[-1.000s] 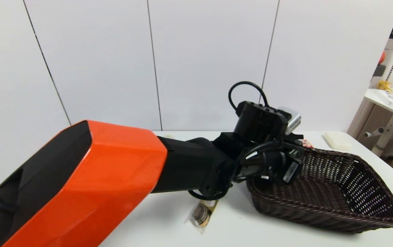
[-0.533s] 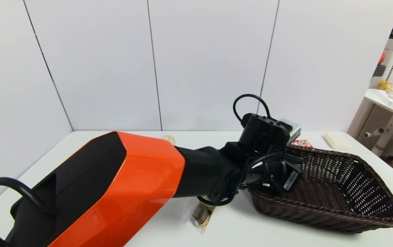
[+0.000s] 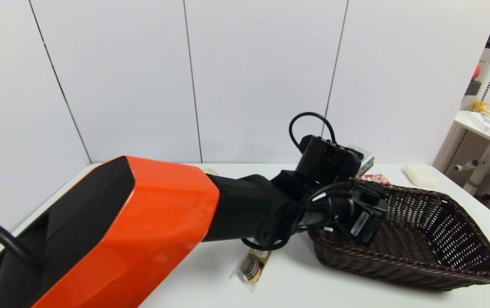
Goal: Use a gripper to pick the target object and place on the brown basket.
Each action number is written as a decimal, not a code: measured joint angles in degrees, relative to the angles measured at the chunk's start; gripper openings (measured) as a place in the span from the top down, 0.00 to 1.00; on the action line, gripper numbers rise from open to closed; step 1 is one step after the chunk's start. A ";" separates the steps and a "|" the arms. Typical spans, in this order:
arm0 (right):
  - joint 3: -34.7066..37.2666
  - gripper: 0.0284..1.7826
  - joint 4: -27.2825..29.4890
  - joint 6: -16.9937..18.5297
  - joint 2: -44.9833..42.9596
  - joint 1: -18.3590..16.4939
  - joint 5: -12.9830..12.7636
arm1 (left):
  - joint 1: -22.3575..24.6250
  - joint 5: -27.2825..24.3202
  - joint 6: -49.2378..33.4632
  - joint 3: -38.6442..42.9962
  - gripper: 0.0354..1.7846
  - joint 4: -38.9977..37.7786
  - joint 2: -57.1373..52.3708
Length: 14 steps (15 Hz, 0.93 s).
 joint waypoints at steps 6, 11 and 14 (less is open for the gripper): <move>0.00 0.05 0.05 0.00 0.00 0.02 0.02 | 0.44 0.30 0.24 4.63 0.12 23.93 -19.04; 0.00 0.05 0.00 0.00 0.00 0.00 0.00 | 7.68 0.61 1.65 28.04 0.08 25.62 -40.40; 0.00 0.05 0.00 0.00 0.00 0.02 0.05 | 19.42 0.61 5.94 47.86 0.07 13.58 -51.81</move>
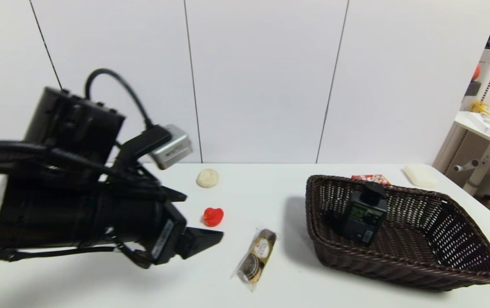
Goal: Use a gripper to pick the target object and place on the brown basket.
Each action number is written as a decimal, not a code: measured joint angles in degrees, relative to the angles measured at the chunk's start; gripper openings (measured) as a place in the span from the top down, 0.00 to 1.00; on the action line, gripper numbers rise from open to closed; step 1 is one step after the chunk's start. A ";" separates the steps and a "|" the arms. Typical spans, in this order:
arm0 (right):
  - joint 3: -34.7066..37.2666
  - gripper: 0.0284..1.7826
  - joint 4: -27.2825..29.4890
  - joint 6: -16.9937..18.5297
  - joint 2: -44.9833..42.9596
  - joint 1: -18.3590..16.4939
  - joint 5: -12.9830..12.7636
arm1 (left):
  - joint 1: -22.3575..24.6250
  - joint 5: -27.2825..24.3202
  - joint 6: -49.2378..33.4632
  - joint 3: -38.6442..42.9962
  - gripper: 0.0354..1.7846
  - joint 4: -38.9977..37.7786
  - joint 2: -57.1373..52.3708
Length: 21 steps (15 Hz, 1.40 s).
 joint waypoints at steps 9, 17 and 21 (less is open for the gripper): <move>0.00 0.05 0.00 0.00 0.00 -0.02 -0.02 | 31.54 -0.28 4.22 47.76 0.06 -24.94 -42.12; 0.00 0.05 -0.02 0.02 0.00 -0.02 -0.02 | 36.41 4.40 2.82 52.57 0.06 -6.56 -74.66; 0.00 0.05 0.00 0.00 0.00 -0.02 -0.05 | 36.63 4.77 0.67 52.64 0.06 -6.21 -78.42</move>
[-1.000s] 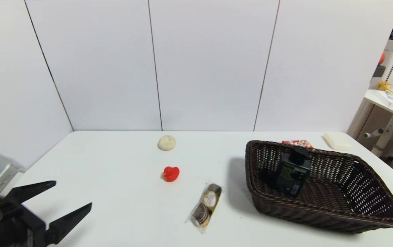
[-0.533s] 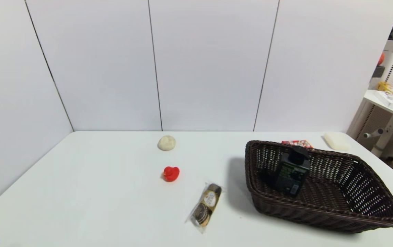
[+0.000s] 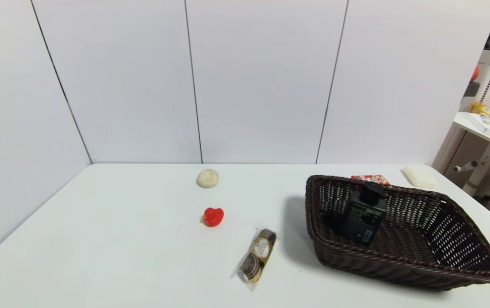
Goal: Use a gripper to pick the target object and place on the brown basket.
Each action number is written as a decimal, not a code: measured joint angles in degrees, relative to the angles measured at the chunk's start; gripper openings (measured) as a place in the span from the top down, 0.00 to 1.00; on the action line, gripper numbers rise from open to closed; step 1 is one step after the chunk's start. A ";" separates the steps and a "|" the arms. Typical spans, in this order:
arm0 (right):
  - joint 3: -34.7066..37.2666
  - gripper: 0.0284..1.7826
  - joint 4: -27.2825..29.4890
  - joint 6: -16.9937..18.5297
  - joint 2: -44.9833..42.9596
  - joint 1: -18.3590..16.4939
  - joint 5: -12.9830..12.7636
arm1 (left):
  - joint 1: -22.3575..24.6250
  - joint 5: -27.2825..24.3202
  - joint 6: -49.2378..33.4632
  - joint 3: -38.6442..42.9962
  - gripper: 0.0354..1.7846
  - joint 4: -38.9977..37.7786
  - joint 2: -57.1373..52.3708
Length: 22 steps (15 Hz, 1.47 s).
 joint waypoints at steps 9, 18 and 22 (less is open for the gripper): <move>0.00 0.05 -0.06 0.07 0.00 0.00 0.00 | 0.00 0.13 -2.46 0.02 0.06 -0.06 -0.71; 0.05 0.05 0.11 -0.18 0.00 0.00 0.05 | 0.00 0.13 -2.51 0.02 0.06 -0.09 -0.68; 0.05 0.05 0.11 -0.11 0.00 0.00 0.02 | 0.00 0.11 -2.51 0.02 0.06 -0.09 -0.68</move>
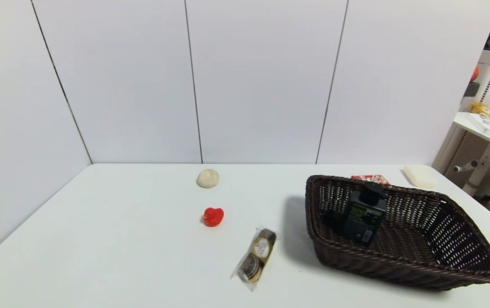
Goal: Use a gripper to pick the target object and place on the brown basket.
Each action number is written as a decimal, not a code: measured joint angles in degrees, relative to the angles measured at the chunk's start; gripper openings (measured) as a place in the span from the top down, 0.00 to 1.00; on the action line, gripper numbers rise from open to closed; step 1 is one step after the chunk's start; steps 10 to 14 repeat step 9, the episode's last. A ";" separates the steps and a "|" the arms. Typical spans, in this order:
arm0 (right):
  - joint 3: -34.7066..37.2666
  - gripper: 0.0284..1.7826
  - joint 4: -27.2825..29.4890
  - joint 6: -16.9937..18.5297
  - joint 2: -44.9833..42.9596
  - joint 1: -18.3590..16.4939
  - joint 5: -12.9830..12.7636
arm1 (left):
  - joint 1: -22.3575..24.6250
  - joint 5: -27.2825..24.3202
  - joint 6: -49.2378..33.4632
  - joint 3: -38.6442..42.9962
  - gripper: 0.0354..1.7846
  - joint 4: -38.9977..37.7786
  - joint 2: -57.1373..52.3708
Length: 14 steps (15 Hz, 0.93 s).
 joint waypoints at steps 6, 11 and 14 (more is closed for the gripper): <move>0.00 0.05 -0.13 0.04 0.00 0.00 -0.02 | 0.00 0.02 0.00 0.00 0.06 0.00 0.02; 0.00 0.05 -0.11 0.16 0.00 0.00 -0.05 | 0.00 0.00 0.00 0.00 0.06 0.00 0.02; 0.00 0.05 -0.11 0.16 0.00 0.00 -0.05 | 0.00 0.00 0.00 0.00 0.06 0.00 0.02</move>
